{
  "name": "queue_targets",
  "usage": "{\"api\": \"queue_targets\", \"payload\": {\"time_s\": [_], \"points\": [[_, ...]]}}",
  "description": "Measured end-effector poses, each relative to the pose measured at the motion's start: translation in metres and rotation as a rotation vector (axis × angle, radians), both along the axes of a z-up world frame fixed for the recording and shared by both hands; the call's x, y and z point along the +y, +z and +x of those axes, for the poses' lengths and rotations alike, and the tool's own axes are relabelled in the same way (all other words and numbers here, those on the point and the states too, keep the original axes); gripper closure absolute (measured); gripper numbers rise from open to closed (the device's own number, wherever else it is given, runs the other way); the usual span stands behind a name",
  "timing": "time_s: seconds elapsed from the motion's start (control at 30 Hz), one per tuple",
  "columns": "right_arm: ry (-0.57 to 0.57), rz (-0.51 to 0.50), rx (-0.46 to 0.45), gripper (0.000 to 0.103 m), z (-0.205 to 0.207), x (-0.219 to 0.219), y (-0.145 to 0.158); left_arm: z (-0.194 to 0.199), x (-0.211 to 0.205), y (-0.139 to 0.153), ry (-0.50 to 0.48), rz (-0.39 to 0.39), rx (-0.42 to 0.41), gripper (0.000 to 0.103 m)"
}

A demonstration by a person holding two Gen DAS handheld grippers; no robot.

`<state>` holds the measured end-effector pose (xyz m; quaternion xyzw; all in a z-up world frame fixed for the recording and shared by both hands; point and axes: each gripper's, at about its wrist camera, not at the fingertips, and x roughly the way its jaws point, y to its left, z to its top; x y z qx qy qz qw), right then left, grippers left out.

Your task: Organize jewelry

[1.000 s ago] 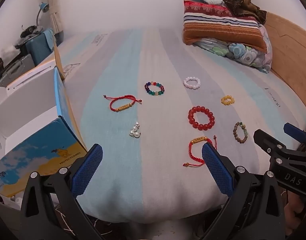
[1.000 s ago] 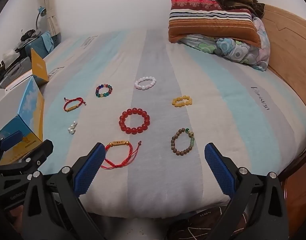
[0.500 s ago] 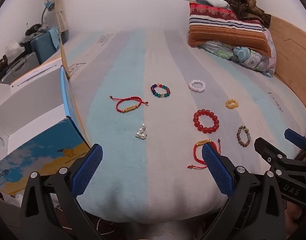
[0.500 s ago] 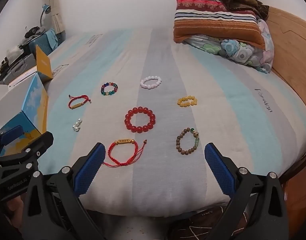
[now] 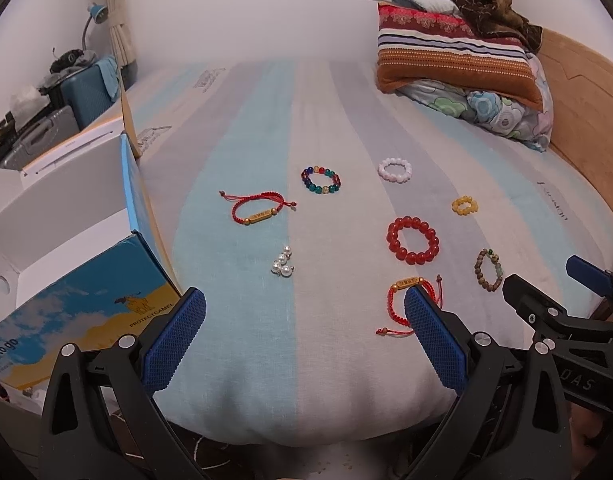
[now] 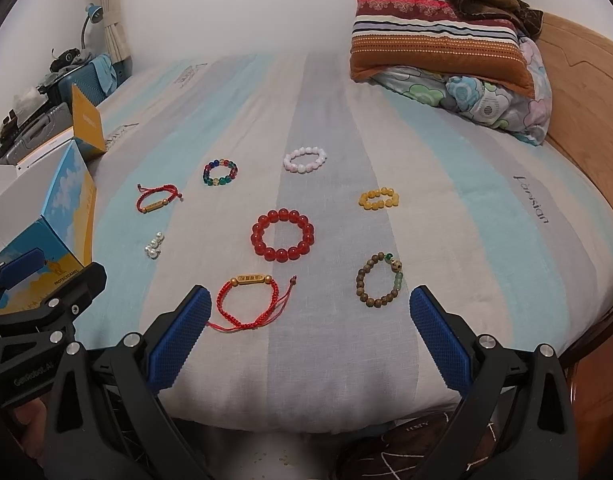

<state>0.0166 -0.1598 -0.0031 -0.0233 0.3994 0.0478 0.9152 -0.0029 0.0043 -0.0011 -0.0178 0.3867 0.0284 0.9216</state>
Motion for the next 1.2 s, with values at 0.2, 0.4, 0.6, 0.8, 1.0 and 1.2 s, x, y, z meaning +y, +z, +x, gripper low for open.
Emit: {"api": "queue_targets", "payload": {"time_s": [0.2,0.4,0.6,0.8,1.0,1.2], "points": [[0.0,-0.001,0.0,0.007,0.0,-0.0001,0.0004,-0.0014,0.0008,0.0009,0.003,0.001,-0.003,0.006],[-0.004,-0.006,-0.001,0.007,-0.0002,-0.0015,0.0007,0.0001,0.0029,0.0027,0.014,0.001,0.004,0.006],[-0.005,-0.006,0.0,0.007,0.0004,-0.0011,0.0002,-0.0031,0.0046,0.0054,0.015,-0.005,-0.003,0.006],[-0.008,-0.005,-0.003,0.007,-0.0005,-0.0041,0.0007,-0.003,0.0051,0.0052,0.017,0.0,0.001,0.006],[-0.012,-0.006,-0.002,0.007,0.0025,-0.005,0.0007,-0.0026,0.0036,0.0064,0.016,0.001,-0.002,0.006],[-0.011,-0.009,-0.007,0.007,0.0013,-0.0035,0.001,-0.0028,0.0029,0.0064,0.015,0.002,0.0,0.006]]}}
